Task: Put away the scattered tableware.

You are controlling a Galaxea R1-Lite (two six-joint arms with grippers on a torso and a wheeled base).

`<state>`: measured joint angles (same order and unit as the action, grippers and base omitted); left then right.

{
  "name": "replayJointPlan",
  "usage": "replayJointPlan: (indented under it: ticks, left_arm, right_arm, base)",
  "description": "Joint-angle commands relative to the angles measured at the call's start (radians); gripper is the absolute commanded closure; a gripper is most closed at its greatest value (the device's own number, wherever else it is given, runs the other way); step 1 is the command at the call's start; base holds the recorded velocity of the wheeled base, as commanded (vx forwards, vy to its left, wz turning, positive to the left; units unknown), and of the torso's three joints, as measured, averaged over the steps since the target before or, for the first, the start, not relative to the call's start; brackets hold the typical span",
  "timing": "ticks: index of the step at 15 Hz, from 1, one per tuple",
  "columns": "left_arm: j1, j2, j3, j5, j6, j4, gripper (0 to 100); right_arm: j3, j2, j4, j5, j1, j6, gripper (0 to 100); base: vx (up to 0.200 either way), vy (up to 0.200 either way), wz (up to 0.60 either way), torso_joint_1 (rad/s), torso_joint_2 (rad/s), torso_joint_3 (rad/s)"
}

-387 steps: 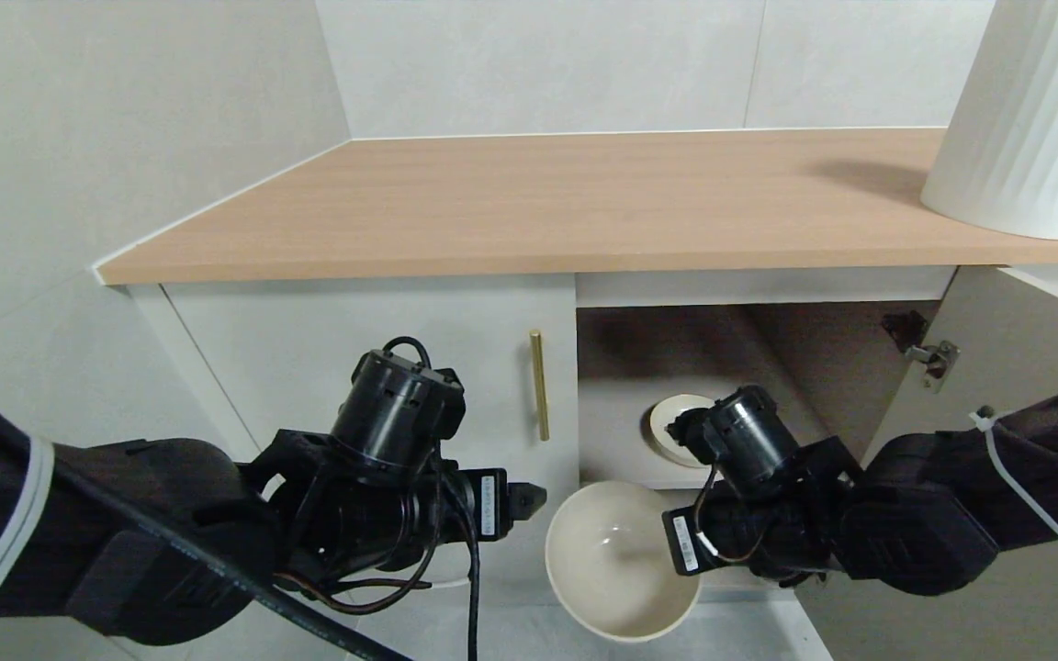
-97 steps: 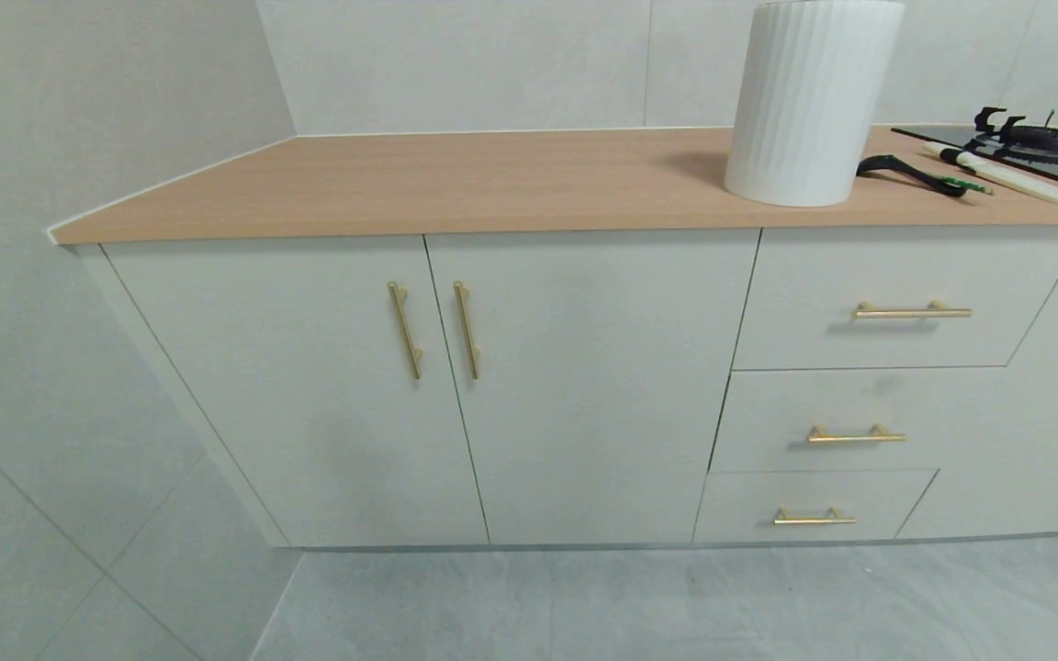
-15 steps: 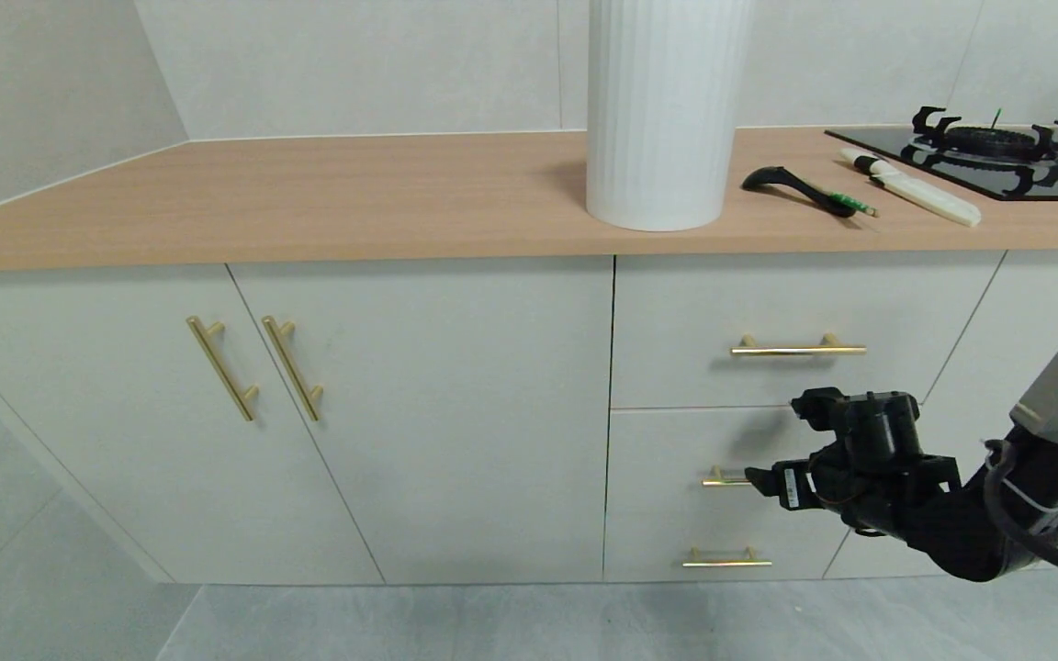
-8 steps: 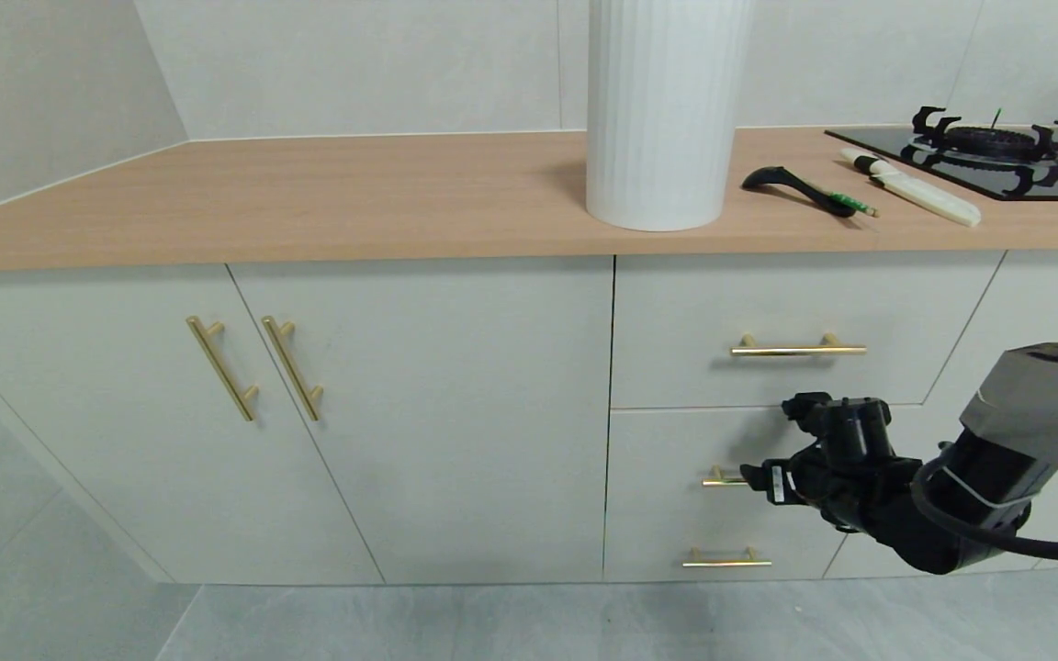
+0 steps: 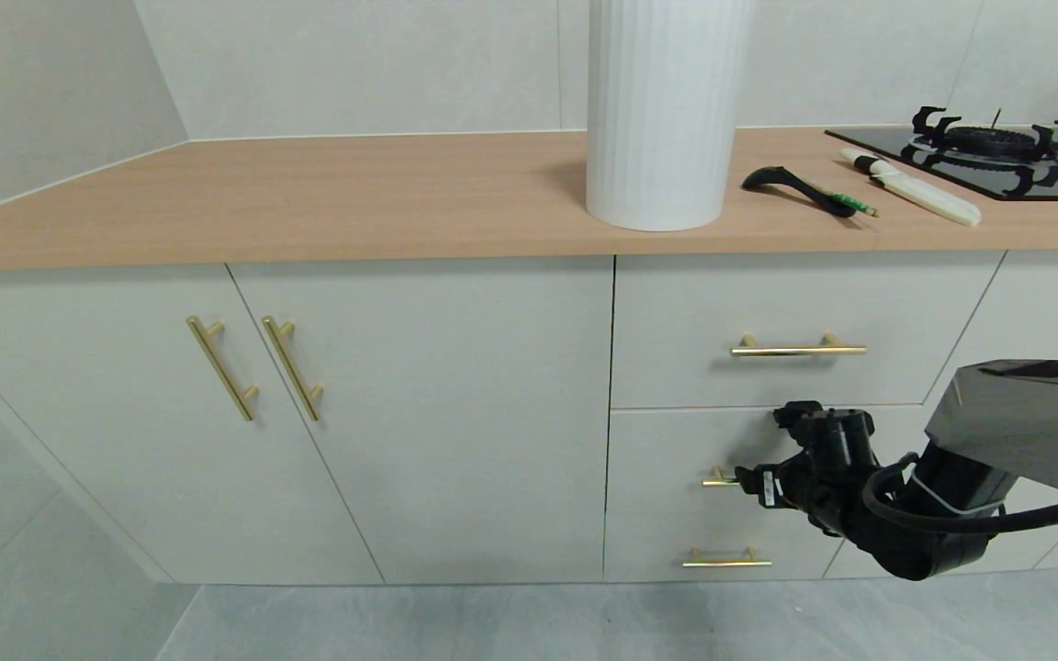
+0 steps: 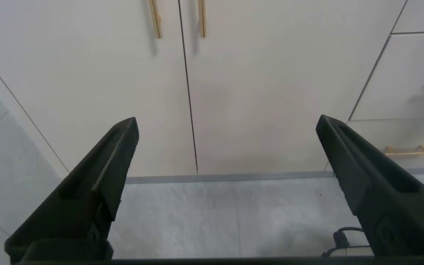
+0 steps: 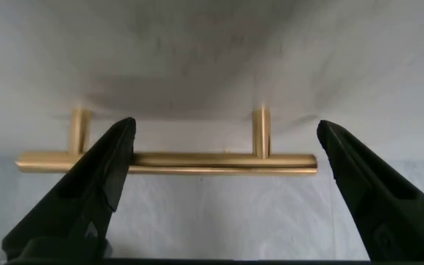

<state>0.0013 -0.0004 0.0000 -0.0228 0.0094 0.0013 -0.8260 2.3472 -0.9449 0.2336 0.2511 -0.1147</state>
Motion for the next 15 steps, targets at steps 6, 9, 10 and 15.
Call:
replayJointPlan:
  ticks: [6,9,10,15]
  left_arm:
    - [0.0,0.0,0.0,0.0,0.0,0.0,0]
    - [0.0,0.0,0.0,0.0,0.0,-0.001,0]
    - [0.0,0.0,0.0,0.0,0.0,0.0,0]
    - [0.0,0.0,0.0,0.0,0.0,0.0,0]
  right_arm:
    - [0.016,-0.006,0.037,0.0,0.002,0.004,0]
    - [0.024,-0.023,0.058,0.0,0.004,0.004,0]
    - [0.037,-0.065,0.113,-0.007,0.005,0.004,0]
    - [0.048,-0.422,0.56,-0.099,0.025,0.004,0]
  base:
    - [0.0,0.0,0.0,0.0,0.0,0.0]
    - [0.0,0.0,0.0,0.0,0.0,0.0]
    - [0.0,0.0,0.0,0.0,0.0,0.0]
    - [0.0,0.0,0.0,0.0,0.0,0.0]
